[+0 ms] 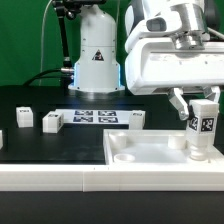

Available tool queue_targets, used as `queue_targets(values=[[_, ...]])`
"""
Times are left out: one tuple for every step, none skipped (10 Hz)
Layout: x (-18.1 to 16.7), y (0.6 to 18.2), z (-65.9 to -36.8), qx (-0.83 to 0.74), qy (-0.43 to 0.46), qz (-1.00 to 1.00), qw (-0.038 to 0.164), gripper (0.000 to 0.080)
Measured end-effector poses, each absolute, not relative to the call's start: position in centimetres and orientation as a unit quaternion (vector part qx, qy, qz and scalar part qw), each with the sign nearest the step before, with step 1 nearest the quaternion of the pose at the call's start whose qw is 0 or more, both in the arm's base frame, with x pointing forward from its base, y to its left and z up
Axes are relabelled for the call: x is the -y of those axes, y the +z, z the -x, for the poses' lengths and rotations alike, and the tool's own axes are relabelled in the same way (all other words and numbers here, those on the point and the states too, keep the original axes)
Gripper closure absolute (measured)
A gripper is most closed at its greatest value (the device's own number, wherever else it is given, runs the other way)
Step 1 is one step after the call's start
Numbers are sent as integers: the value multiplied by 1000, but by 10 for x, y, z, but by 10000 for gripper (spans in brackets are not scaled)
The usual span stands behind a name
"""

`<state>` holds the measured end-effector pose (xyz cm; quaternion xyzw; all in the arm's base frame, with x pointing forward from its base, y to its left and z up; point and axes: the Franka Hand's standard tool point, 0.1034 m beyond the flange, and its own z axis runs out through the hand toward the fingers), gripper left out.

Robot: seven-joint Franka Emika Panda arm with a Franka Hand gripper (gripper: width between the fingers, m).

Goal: Assemble one leg

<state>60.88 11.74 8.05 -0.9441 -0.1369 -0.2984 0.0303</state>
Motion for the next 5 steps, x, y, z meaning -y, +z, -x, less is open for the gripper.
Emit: queue_targets(values=[[-118,76,-611,139,-302,943,30,509],[-119,76,-612,140,-302,943,30,509],[-119,76,-612,140,-302,943,30,509],[-119,76,-611,140,-302,943,30,509],[-119,76,-611,140,-300,943,30,509]])
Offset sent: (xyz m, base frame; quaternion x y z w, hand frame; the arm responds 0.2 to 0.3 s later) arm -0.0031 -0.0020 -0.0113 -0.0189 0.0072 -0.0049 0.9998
